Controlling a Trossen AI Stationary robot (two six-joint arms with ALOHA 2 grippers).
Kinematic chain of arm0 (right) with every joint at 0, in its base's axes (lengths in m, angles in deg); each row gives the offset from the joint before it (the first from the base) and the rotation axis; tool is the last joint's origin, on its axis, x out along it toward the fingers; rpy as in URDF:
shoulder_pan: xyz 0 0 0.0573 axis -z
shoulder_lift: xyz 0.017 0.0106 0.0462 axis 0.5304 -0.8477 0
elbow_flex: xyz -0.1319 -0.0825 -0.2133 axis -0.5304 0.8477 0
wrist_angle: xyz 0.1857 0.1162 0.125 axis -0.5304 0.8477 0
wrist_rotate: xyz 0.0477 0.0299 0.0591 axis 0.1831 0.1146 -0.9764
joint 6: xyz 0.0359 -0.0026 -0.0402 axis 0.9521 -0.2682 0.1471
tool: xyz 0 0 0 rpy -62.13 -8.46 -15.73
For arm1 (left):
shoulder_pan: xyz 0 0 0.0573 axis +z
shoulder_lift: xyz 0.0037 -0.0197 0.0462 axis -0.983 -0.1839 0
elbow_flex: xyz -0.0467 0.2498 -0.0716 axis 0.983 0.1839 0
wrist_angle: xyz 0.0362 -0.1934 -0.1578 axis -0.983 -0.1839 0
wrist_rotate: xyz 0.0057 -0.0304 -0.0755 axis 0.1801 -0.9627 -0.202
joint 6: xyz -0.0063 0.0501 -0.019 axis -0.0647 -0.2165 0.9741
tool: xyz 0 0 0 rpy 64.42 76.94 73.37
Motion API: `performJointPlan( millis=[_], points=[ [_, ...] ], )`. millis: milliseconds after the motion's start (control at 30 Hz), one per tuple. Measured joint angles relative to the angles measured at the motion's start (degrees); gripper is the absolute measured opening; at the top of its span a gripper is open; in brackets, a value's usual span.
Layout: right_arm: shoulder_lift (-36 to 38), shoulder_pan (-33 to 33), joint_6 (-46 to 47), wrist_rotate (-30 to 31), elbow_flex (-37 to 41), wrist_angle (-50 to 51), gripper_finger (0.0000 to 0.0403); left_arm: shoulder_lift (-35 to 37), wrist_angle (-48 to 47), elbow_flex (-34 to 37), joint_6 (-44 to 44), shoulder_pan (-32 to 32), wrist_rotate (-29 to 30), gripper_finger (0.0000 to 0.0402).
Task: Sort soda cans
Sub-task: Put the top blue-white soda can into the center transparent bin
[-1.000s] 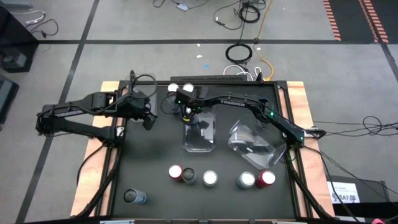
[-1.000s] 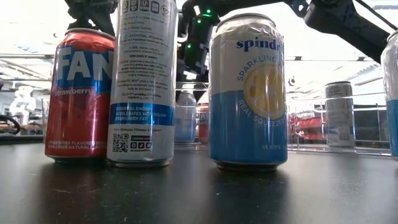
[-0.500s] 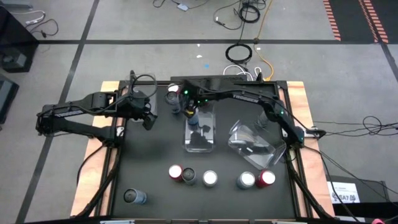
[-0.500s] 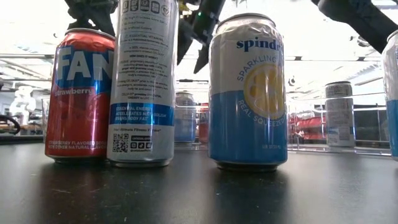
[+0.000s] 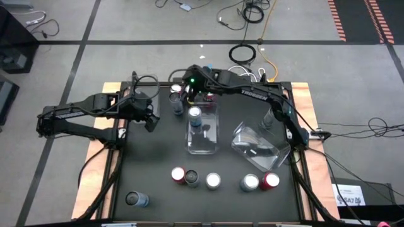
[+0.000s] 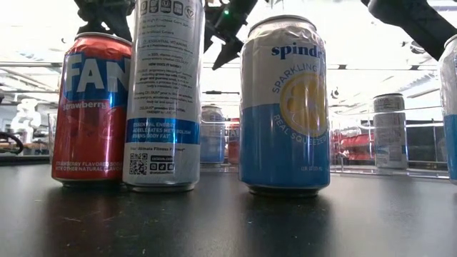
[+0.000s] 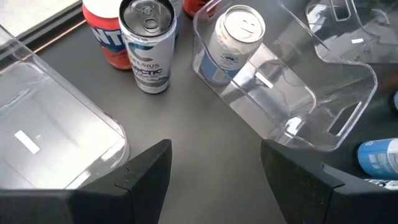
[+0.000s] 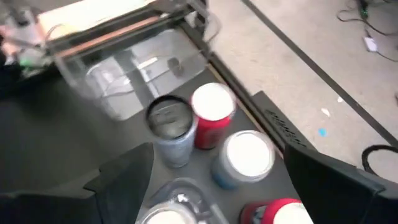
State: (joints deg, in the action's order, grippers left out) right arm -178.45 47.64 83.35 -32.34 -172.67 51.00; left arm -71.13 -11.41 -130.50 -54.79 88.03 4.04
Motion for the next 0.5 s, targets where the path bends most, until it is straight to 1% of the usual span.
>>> performJointPlan(
  millis=[100,200,300,500],
  points=[
    [0.0,1.8,0.6,-0.7,0.0,0.0,0.0367,0.0,0.0,0.0,0.0,0.0,-0.6,0.0258],
    [-0.1,4.1,2.1,-6.1,0.0,0.4,0.0390,0.0,0.0,0.0,0.1,0.0,-0.6,0.0258],
    [-1.1,6.1,3.2,-10.0,0.0,1.3,0.0397,0.0,0.0,0.0,0.6,0.0,-0.8,0.0258],
    [-3.6,8.3,2.4,-10.6,0.1,2.1,0.0399,0.0,0.0,0.0,1.1,0.0,-0.8,0.0258]
  ],
)
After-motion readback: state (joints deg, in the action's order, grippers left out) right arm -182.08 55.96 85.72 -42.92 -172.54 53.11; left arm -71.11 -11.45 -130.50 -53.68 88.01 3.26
